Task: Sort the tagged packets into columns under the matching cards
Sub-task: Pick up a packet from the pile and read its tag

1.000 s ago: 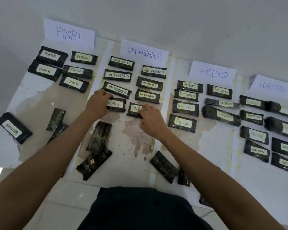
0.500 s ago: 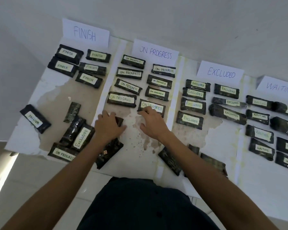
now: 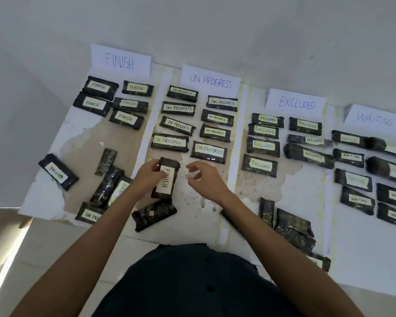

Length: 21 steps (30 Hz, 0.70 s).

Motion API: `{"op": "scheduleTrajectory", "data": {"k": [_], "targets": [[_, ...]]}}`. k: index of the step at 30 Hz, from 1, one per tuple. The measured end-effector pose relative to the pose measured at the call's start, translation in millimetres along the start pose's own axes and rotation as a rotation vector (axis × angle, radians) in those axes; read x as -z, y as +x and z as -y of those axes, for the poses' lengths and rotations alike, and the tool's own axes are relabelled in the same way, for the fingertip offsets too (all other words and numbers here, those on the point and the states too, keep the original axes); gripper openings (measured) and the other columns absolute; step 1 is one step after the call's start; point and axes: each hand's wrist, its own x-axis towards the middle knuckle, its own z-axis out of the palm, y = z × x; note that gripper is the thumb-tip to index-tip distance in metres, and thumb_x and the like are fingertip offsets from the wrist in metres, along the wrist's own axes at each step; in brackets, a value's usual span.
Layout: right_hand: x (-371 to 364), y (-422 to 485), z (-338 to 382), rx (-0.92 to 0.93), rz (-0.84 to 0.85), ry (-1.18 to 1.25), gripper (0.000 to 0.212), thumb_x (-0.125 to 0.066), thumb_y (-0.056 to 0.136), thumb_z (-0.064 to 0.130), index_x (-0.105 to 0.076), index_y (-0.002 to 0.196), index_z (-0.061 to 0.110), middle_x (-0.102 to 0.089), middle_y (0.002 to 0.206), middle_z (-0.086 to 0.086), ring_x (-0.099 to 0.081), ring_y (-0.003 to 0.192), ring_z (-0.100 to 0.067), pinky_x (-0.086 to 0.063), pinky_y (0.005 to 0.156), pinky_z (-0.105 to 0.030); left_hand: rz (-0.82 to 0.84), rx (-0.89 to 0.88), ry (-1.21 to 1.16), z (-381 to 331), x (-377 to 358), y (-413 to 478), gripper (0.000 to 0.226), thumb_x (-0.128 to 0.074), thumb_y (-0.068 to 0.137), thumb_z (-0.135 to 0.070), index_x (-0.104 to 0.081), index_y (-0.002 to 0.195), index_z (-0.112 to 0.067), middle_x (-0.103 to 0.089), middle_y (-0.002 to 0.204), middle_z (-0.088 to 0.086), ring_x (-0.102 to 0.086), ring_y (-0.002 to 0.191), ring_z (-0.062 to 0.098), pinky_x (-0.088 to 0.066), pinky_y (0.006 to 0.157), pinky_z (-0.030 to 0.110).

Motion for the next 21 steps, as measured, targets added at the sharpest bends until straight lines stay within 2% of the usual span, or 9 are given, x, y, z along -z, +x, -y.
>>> {"op": "scheduleTrajectory", "data": {"k": [4, 8, 11, 14, 17, 21], "targets": [[-4.9, -1.3, -0.1, 0.000, 0.000, 0.010, 0.040, -0.063, 0.084, 0.019, -0.055, 0.123, 0.020, -0.058, 0.117, -0.002, -0.061, 0.086, -0.014, -0.052, 0.078, -0.026, 0.055, 0.060, -0.146, 2.6, -0.9, -3.2, 0.042, -0.052, 0.089, -0.002, -0.048, 0.129, -0.014, -0.063, 0.114, 0.012, -0.062, 0.089, 0.021, -0.052, 0.076, 0.035], [-10.4, -3.2, 6.0, -0.016, 0.014, 0.025, 0.048, -0.070, 0.080, 0.034, -0.054, 0.123, 0.019, -0.056, 0.115, -0.001, -0.057, 0.090, -0.013, -0.051, 0.078, -0.026, 0.001, 0.111, -0.319, 4.7, -9.2, -4.7, 0.049, -0.051, 0.088, 0.003, -0.039, 0.130, -0.020, -0.053, 0.116, 0.012, -0.061, 0.094, 0.027, -0.056, 0.072, 0.039], [-20.8, -4.2, 8.7, 0.017, 0.046, -0.120, 0.061, -0.072, 0.074, 0.044, -0.052, 0.125, 0.018, -0.052, 0.113, -0.002, -0.049, 0.102, -0.016, -0.047, 0.085, -0.030, -0.036, 0.154, -0.481, 4.0, -19.1, -7.2, 0.036, -0.051, 0.087, 0.003, -0.042, 0.116, -0.017, -0.055, 0.114, 0.016, -0.062, 0.089, 0.027, -0.057, 0.066, 0.040], [-26.0, -2.1, 6.7, 0.051, 0.039, -0.254, 0.062, -0.071, 0.075, 0.041, -0.050, 0.127, 0.016, -0.051, 0.117, -0.006, -0.045, 0.108, -0.023, -0.044, 0.090, -0.035, -0.052, 0.191, -0.563, 3.2, -26.3, -9.6, 0.031, -0.049, 0.089, 0.002, -0.040, 0.113, -0.016, -0.056, 0.110, 0.015, -0.062, 0.085, 0.024, -0.056, 0.066, 0.038], [-24.8, 0.8, 8.5, 0.076, 0.039, -0.266, 0.059, -0.071, 0.076, 0.035, -0.050, 0.127, 0.017, -0.050, 0.120, -0.006, -0.044, 0.110, -0.024, -0.043, 0.092, -0.034, -0.082, 0.150, -0.509, 2.4, -22.8, -12.6, 0.030, -0.050, 0.090, -0.001, -0.040, 0.115, -0.015, -0.056, 0.109, 0.013, -0.063, 0.083, 0.020, -0.055, 0.063, 0.032], [-18.3, 15.3, 17.1, 0.130, 0.022, -0.268, 0.055, -0.070, 0.077, 0.031, -0.051, 0.126, 0.015, -0.052, 0.120, -0.008, -0.043, 0.110, -0.026, -0.043, 0.092, -0.036, -0.151, -0.003, -0.238, 4.5, -1.8, -12.2, 0.033, -0.051, 0.093, -0.014, -0.042, 0.123, -0.019, -0.057, 0.117, 0.008, -0.062, 0.088, 0.019, -0.053, 0.074, 0.033]]}}
